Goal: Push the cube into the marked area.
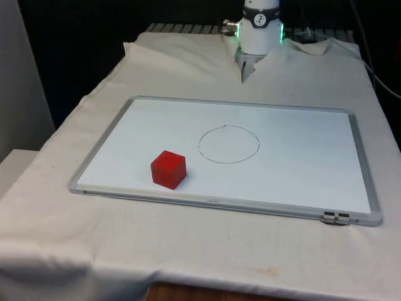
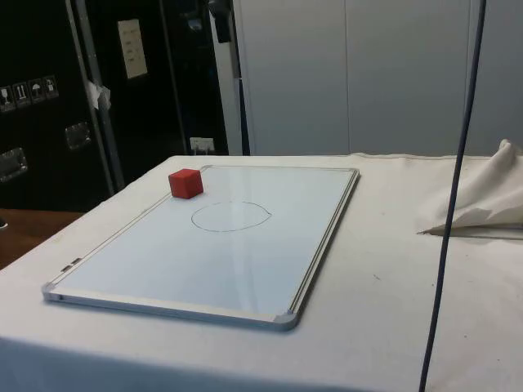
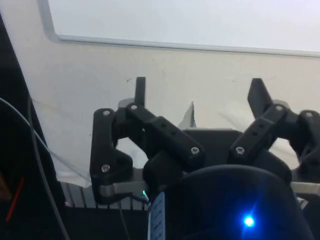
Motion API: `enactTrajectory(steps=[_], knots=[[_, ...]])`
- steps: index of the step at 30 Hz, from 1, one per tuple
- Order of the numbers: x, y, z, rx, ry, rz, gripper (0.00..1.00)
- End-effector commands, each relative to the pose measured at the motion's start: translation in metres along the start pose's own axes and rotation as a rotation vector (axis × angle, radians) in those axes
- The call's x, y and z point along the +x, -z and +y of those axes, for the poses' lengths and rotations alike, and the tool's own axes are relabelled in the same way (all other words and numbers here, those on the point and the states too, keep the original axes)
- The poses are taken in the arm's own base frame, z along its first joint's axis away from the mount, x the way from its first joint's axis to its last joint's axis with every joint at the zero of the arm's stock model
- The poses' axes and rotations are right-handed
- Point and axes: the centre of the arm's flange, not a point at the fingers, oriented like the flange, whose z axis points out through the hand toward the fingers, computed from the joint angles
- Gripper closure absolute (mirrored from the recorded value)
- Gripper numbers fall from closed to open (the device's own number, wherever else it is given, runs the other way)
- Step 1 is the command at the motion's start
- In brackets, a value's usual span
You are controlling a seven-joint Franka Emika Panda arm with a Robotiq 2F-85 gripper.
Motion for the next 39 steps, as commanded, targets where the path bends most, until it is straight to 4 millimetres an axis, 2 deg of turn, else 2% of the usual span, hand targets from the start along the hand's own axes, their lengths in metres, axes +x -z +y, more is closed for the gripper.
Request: enactTrajectory(steps=[1,6,9,10,11,20,28,34,36,39], knots=[[0.0,0.0,0.0,0.0,0.0,0.0,0.02],[0.0,0.0,0.0,0.0,0.0,0.0,0.33],[0.0,0.0,0.0,0.0,0.0,0.0,0.47],[0.0,0.0,0.0,0.0,0.0,0.0,0.47],[0.0,0.0,0.0,0.0,0.0,0.0,0.57],[0.0,-0.001,0.0,0.0,0.0,-0.001,1.0],[0.003,-0.005,-0.001,-0.001,0.0,-0.002,1.0],[0.023,-0.009,-0.004,-0.008,-0.005,0.005,1.0],[0.018,-0.008,-0.004,-0.013,-0.001,0.007,1.0],[0.036,-0.013,-0.004,-0.011,-0.007,0.01,1.0]])
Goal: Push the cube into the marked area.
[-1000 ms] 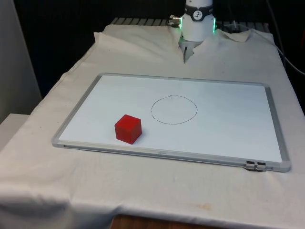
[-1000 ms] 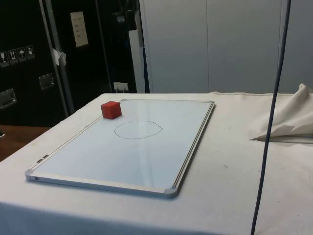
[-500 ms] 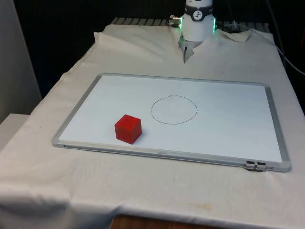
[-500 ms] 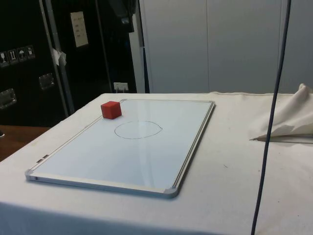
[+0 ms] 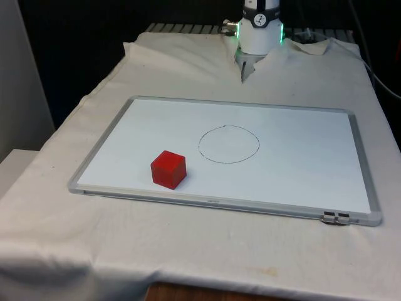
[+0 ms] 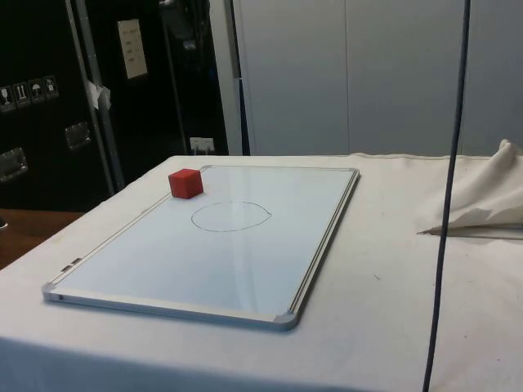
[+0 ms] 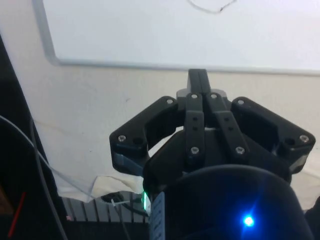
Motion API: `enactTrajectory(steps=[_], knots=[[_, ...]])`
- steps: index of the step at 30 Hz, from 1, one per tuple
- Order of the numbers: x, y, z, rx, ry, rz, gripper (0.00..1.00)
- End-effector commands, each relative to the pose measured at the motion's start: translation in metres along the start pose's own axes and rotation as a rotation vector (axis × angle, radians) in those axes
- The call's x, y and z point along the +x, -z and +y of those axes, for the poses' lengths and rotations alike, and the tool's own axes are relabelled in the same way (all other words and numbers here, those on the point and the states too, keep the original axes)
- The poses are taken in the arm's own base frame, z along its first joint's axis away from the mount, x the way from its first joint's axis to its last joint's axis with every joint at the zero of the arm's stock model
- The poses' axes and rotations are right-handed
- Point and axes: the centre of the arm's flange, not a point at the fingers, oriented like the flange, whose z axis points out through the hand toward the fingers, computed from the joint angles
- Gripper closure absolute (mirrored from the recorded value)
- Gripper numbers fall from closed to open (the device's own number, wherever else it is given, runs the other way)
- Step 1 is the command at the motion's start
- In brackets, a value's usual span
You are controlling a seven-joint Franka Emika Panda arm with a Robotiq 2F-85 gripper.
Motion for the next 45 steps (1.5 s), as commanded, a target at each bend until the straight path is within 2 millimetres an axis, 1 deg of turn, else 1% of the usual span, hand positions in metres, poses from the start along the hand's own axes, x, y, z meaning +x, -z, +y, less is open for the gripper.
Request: enactTrajectory(steps=[1,4,5,8,12,13,14,19,20,22,23,32,33,37,45], knots=[[0.007,-0.003,0.0,0.007,-0.001,0.001,1.0],[0.021,-0.008,0.001,0.007,-0.005,0.01,1.0],[0.019,-0.007,0.0,0.0,-0.005,0.008,1.0],[0.029,-0.013,0.002,0.008,-0.01,0.016,1.0],[0.036,-0.023,0.007,0.015,-0.023,0.026,1.0],[0.039,-0.028,0.011,0.019,-0.032,0.031,1.0],[0.038,-0.027,0.01,0.01,-0.031,0.025,1.0],[0.044,-0.042,0.019,0.029,-0.052,0.044,1.0],[0.047,-0.047,0.021,0.034,-0.061,0.048,1.0],[0.049,-0.051,0.023,0.039,-0.069,0.054,1.0],[0.047,-0.048,0.022,0.028,-0.065,0.045,1.0],[0.061,-0.076,0.042,0.058,-0.107,0.081,1.0],[0.06,-0.074,0.04,0.048,-0.105,0.072,1.0],[0.066,-0.086,0.051,0.065,-0.12,0.099,1.0],[0.071,-0.094,0.061,0.067,-0.134,0.133,1.0]])
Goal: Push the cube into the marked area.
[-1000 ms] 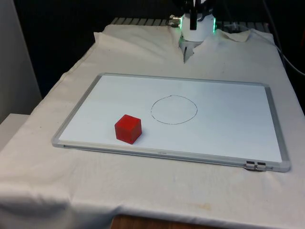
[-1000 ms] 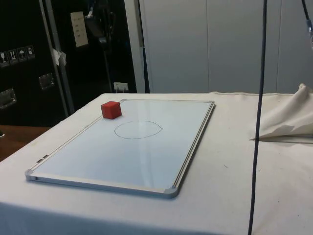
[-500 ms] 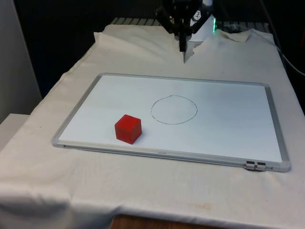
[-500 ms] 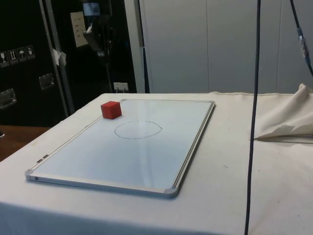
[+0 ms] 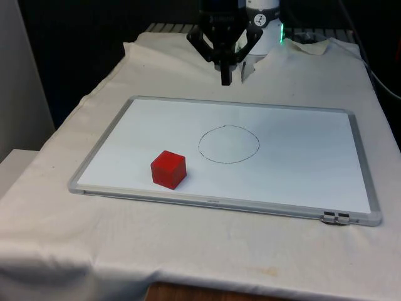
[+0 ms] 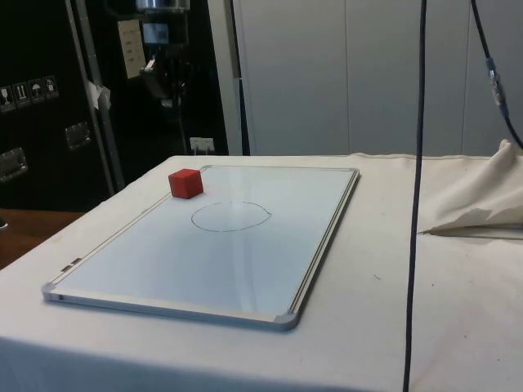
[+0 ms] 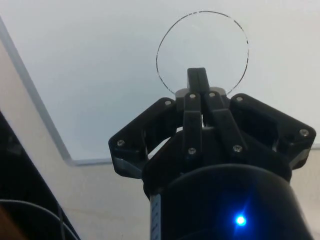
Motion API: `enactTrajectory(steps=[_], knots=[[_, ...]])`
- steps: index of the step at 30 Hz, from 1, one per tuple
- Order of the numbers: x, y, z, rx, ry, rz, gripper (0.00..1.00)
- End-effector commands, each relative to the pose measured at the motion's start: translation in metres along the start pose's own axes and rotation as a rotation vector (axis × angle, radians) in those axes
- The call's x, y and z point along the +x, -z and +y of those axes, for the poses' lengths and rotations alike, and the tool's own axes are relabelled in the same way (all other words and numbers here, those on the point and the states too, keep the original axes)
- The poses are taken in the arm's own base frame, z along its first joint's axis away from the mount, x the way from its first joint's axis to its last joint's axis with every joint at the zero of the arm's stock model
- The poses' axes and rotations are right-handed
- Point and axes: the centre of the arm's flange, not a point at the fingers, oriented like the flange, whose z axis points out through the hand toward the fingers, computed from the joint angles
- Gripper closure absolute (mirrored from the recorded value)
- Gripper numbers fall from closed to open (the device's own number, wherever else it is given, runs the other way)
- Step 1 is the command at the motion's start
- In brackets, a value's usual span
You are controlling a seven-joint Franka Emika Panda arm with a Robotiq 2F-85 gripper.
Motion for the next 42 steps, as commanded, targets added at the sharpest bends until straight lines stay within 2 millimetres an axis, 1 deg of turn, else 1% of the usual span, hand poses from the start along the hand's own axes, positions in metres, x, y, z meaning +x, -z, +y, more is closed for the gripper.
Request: enactTrajectory(steps=[1,6,7,8,15,16,18,24,25,32,33,41,42], knots=[[0.003,-0.003,-0.001,0.005,0.0,0.015,1.0],[0.012,-0.013,-0.001,-0.008,0.002,0.042,1.0],[0.009,-0.012,-0.001,-0.015,0.002,0.039,1.0],[0.016,-0.018,-0.001,-0.016,0.002,0.052,1.0],[0.031,-0.037,0.0,-0.044,0.002,0.08,1.0],[0.029,-0.034,-0.001,-0.046,0.003,0.073,1.0],[0.037,-0.044,0.003,-0.056,-0.002,0.093,1.0],[0.045,-0.057,0.012,-0.091,-0.005,0.119,1.0],[0.043,-0.056,0.01,-0.089,-0.004,0.114,1.0],[0.052,-0.066,0.024,-0.13,-0.012,0.141,1.0],[0.05,-0.066,0.023,-0.124,-0.01,0.136,1.0],[0.053,-0.077,0.04,-0.165,-0.027,0.158,1.0],[0.052,-0.076,0.039,-0.158,-0.026,0.15,1.0]])
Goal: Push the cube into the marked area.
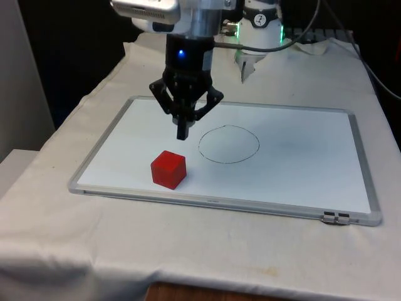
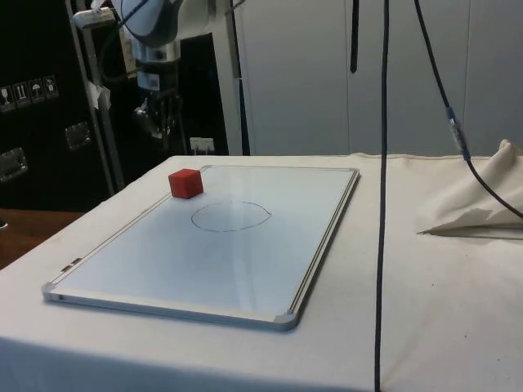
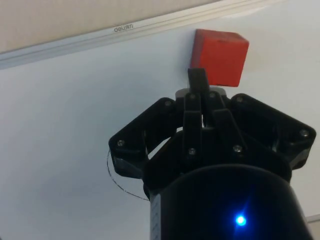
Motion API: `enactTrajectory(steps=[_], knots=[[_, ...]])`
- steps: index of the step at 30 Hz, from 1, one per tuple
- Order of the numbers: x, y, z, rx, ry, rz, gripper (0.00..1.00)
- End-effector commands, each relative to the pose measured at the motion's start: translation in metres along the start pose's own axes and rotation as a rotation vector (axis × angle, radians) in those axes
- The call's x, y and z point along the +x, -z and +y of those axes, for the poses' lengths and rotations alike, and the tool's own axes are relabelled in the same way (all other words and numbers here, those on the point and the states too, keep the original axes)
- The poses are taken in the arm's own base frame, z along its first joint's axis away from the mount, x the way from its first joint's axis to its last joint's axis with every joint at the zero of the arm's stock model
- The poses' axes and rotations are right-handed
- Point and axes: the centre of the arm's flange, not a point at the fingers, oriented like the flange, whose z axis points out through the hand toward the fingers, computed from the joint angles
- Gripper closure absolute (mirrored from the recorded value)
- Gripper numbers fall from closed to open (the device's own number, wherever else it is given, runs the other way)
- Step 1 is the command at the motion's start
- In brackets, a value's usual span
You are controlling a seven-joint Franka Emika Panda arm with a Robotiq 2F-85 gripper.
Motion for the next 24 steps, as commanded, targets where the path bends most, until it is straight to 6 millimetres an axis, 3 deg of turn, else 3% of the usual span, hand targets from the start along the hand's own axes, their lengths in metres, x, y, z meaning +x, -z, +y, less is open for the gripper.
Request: enactTrajectory(steps=[1,8,24], knots=[[0.001,-0.003,0.002,-0.009,-0.004,0.009,1.0],[-0.001,-0.02,0.013,-0.038,-0.027,0.027,1.0],[-0.005,-0.052,0.017,-0.095,-0.095,0.065,1.0]])
